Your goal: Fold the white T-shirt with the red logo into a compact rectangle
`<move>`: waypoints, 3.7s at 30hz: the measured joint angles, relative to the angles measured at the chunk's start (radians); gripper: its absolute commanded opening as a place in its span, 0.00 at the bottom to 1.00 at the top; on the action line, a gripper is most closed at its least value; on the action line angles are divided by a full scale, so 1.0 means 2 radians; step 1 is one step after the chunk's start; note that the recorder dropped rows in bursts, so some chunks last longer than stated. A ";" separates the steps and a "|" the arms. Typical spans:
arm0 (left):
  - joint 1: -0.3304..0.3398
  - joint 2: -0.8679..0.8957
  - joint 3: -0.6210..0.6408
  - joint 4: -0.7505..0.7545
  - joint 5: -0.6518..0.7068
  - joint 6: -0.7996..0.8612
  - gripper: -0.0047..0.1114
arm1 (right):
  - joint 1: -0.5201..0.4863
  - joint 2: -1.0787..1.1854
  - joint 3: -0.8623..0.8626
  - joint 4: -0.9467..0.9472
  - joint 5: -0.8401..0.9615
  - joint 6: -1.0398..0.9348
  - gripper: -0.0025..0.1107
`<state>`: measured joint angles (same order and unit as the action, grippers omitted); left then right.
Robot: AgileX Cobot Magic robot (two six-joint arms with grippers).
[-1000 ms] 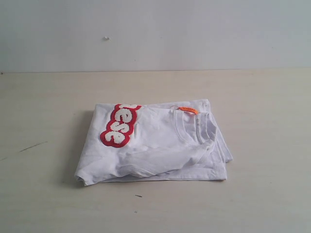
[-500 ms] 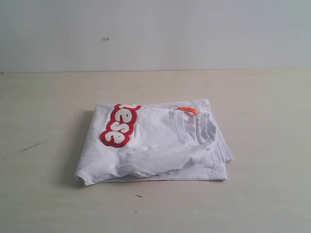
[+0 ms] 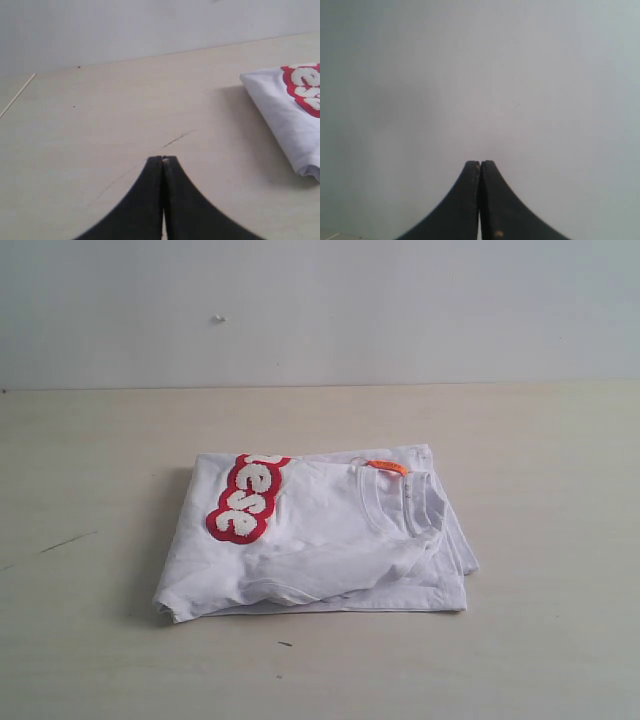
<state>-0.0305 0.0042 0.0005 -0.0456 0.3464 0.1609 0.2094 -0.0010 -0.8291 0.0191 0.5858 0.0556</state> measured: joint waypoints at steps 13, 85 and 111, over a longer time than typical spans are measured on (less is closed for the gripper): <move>0.000 0.000 0.000 0.000 0.000 0.001 0.04 | 0.000 0.000 0.000 0.000 0.000 0.000 0.02; 0.000 0.000 0.000 -0.001 0.001 0.002 0.04 | -0.187 0.003 0.412 -0.014 -0.243 -0.020 0.02; 0.000 0.000 0.000 -0.001 0.001 0.002 0.04 | -0.187 0.003 0.412 -0.010 -0.123 -0.041 0.02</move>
<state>-0.0305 0.0042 0.0005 -0.0476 0.3482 0.1654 -0.1652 0.0048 -0.0044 0.0000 0.3394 -0.0265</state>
